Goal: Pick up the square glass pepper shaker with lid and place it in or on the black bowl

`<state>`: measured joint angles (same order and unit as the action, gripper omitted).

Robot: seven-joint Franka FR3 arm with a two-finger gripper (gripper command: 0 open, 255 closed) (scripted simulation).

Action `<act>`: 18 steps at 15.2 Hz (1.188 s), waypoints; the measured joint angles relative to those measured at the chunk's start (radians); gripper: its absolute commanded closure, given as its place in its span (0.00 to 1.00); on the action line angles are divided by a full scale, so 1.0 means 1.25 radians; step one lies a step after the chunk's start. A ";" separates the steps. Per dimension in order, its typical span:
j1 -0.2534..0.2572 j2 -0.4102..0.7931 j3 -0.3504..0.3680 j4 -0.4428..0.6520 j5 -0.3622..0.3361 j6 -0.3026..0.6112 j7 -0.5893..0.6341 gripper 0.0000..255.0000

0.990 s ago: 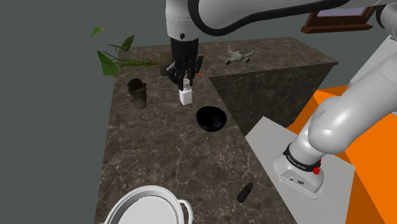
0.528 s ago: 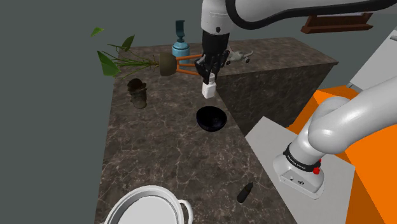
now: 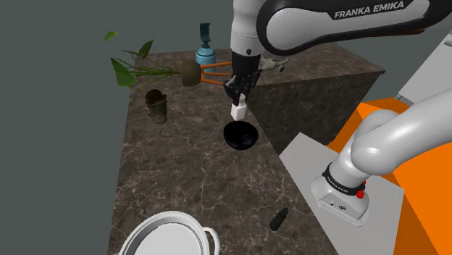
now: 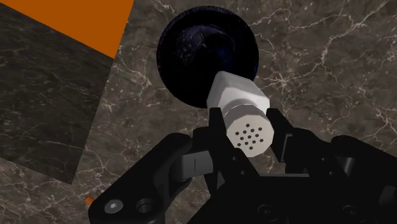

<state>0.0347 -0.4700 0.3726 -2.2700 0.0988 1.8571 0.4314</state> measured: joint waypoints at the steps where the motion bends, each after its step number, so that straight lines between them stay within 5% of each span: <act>1: 0.000 0.001 0.001 -0.010 0.000 0.011 0.000 1.00; 11: 0.002 0.024 0.017 -0.101 0.003 0.124 0.008 1.00; 18: 0.003 0.024 0.019 -0.113 0.004 0.137 0.009 1.00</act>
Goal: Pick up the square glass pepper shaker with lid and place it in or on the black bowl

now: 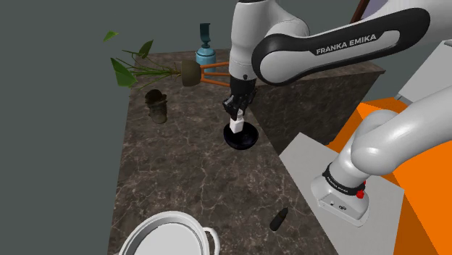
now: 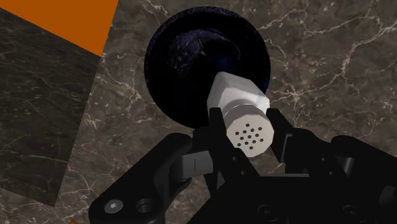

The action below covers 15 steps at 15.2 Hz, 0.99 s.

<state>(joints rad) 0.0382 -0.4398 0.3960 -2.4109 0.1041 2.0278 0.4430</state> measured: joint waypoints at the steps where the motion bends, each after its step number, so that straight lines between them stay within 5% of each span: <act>1: 0.000 0.000 0.000 0.000 0.000 0.000 0.000 0.00; 7: 0.000 0.000 0.000 0.000 0.000 0.000 0.000 0.00; 15: 0.001 -0.025 -0.012 0.081 0.000 -0.105 -0.003 0.00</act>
<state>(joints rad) 0.0396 -0.4707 0.3811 -2.3097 0.1038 1.8971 0.4387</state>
